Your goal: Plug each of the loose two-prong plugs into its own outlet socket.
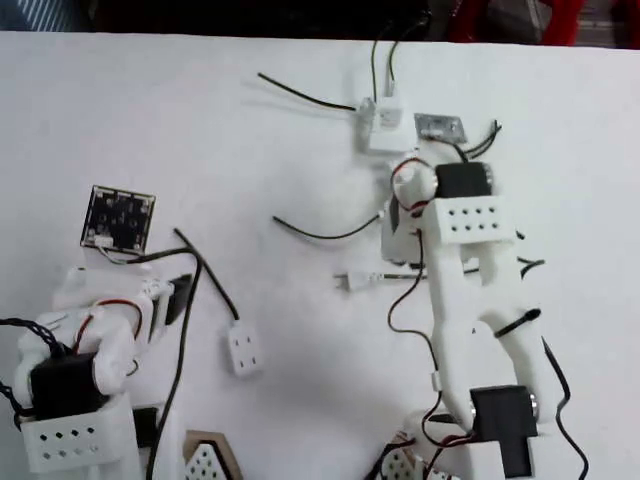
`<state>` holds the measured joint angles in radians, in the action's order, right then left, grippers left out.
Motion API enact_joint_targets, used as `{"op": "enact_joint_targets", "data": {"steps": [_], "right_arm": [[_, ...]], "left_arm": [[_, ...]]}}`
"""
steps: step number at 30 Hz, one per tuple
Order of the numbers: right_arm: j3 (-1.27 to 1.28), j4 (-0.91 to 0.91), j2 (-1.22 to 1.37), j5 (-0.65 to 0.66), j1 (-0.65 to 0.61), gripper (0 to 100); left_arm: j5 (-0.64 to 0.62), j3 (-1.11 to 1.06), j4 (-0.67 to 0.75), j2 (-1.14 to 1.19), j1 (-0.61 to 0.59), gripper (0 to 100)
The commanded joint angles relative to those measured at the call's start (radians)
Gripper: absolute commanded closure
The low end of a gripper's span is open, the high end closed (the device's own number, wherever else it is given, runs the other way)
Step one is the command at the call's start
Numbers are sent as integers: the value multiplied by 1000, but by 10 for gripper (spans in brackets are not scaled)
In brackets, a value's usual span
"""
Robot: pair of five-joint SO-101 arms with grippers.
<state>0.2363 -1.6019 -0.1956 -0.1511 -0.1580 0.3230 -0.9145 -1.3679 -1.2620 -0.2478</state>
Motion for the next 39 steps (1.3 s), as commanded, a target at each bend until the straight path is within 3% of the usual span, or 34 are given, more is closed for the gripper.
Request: {"op": "enact_joint_targets", "data": {"steps": [1, 4, 13, 24, 39], "right_arm": [[71, 68, -16, -146, -38, 828], [150, 142, -5, -224, -90, 744], [324, 435, -1, -439, -150, 783], [344, 515, 19, -503, -168, 783], [293, 628, 306, -562, -180, 787]], "left_arm": [[-11, 6, 23, -24, 15, 705], [-11, 6, 23, -22, 15, 705], [-11, 5, 21, -21, 15, 705], [-11, -91, 98, -24, 15, 705], [-11, -91, 100, -24, 15, 705]]}}
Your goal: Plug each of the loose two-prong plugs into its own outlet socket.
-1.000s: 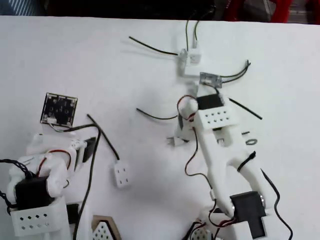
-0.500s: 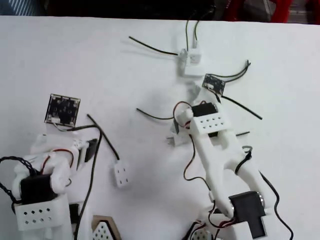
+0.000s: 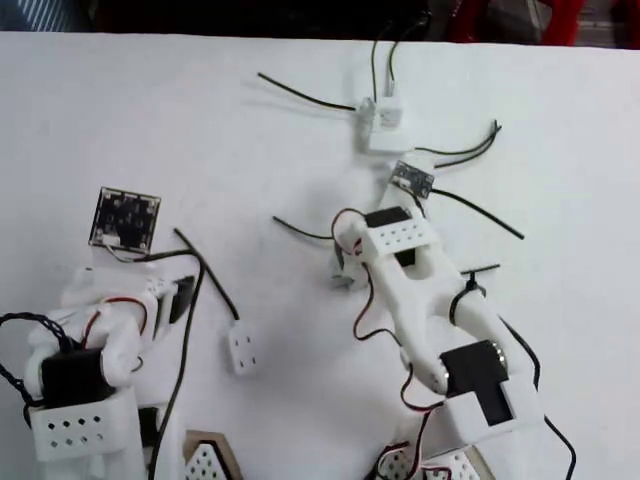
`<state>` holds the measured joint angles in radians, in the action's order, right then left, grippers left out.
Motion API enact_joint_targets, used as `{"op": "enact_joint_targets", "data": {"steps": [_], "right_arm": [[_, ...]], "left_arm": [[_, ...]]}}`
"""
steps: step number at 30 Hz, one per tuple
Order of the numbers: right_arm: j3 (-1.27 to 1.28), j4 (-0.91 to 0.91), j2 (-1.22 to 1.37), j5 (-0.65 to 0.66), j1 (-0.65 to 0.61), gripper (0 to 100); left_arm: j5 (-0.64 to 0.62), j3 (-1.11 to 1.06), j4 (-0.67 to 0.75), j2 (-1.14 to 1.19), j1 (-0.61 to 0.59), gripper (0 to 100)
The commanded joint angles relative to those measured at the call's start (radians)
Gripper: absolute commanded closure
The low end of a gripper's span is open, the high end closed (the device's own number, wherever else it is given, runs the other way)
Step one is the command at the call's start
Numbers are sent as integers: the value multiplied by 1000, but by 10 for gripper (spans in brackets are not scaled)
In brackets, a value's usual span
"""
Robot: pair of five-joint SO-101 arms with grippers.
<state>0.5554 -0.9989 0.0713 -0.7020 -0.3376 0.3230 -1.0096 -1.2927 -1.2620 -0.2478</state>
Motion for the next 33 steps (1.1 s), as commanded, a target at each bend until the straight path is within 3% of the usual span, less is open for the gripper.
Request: {"op": "enact_joint_targets", "data": {"steps": [1, 13, 18, 20, 25, 30, 33], "right_arm": [[-35, 25, 51, -11, -1, 787], [-157, 19, 199, -11, 18, 792], [-157, 18, 179, 3, 25, 996], [-155, -19, 145, 11, 21, 960], [-157, -131, -1, 23, 19, 984], [-157, -240, -213, 147, 19, 982], [-157, -300, -338, 285, 22, 982]], "left_arm": [[-11, 3, 25, -24, 15, 705], [-11, 0, 25, -24, 15, 706], [-11, 0, 25, -24, 15, 706], [-11, 0, 25, -24, 15, 706], [-11, 0, 25, -24, 16, 706], [-11, 0, 25, -24, 16, 706], [-11, 0, 25, -24, 16, 706]]}}
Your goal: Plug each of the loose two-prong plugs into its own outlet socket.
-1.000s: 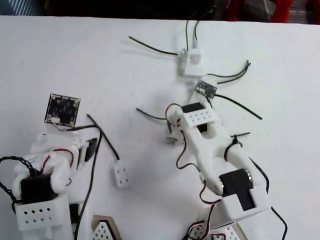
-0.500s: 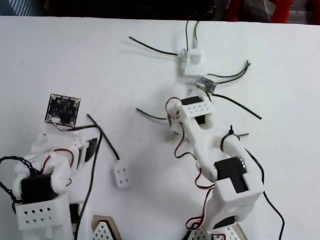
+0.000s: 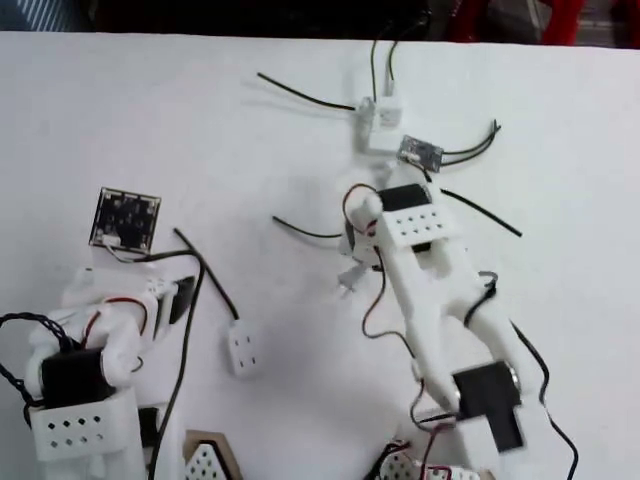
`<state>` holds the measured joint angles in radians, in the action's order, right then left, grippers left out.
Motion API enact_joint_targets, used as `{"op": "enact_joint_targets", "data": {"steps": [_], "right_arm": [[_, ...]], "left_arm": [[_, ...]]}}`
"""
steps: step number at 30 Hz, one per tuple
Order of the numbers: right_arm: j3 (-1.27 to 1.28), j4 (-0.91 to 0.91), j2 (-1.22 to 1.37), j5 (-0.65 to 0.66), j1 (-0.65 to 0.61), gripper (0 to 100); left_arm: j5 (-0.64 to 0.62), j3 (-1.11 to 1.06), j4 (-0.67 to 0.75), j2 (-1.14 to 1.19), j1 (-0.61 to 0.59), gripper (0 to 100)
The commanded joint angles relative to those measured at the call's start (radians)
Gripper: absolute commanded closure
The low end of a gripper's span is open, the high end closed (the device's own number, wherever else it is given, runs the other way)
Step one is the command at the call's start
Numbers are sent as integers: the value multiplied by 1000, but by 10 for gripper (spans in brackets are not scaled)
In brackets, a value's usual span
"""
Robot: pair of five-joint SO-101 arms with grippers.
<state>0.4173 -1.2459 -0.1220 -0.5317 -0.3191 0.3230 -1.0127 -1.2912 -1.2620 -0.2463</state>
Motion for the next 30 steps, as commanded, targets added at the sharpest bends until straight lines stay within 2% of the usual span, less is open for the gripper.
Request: {"op": "enact_joint_targets", "data": {"steps": [1, 6, 11, 14, 19, 25, 30], "right_arm": [[-18, -71, -188, 157, 4, 982], [-18, -114, -421, 347, 1, 982], [-18, -111, -607, 606, -36, 982], [-14, -113, -631, 667, -81, 982], [29, -76, -538, 779, -125, 982], [109, 139, -325, 887, -114, 969], [104, 191, -139, 878, -116, 858]], "left_arm": [[-11, 3, 23, -24, 15, 706], [-11, 3, 23, -24, 15, 706], [-11, 3, 23, -24, 15, 706], [-11, 2, 23, -24, 15, 706], [-11, 2, 23, -24, 15, 706], [-11, 0, 23, -24, 15, 706], [-11, 0, 20, -24, 15, 706]]}}
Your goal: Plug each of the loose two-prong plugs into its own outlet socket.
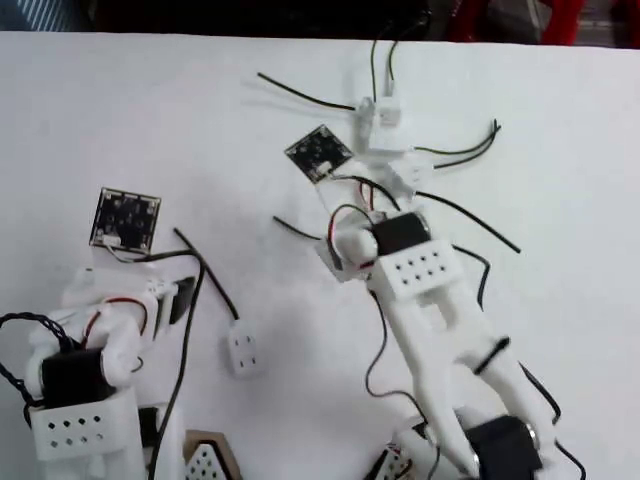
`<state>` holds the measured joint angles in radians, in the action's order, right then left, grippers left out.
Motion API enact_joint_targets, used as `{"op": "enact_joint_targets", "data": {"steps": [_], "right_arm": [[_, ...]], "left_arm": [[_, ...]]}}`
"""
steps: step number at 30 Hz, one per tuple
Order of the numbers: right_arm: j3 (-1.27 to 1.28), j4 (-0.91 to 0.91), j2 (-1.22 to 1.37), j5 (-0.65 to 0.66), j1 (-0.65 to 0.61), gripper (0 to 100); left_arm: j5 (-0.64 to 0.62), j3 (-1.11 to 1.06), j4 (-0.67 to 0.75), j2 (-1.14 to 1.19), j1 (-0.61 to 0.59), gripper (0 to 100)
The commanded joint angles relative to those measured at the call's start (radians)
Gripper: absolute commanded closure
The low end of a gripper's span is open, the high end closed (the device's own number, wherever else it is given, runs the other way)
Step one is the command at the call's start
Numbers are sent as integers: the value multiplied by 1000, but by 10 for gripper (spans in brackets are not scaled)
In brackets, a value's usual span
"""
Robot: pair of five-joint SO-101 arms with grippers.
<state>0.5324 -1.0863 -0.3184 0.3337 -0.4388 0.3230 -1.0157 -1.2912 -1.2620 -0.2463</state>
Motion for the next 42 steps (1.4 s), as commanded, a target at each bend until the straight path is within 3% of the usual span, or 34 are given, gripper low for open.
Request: {"op": "enact_joint_targets", "data": {"steps": [1, 11, 18, 24, 35, 42], "right_arm": [[-20, 22, 76, 12, 4, 858], [-55, -165, 65, 14, 35, 854], [-25, -153, 222, 21, 64, 854], [-25, -88, 344, 103, 96, 854], [-25, -54, 435, 106, 156, 858], [-29, 5, 430, 106, 166, 984]], "left_arm": [[-11, 3, 20, -24, 15, 706], [-11, -2, 23, -24, 15, 706], [-11, -8, 23, -24, 15, 706], [-11, -8, 23, -24, 15, 706], [-11, -8, 23, -24, 15, 706], [-11, -8, 21, -24, 15, 706]]}}
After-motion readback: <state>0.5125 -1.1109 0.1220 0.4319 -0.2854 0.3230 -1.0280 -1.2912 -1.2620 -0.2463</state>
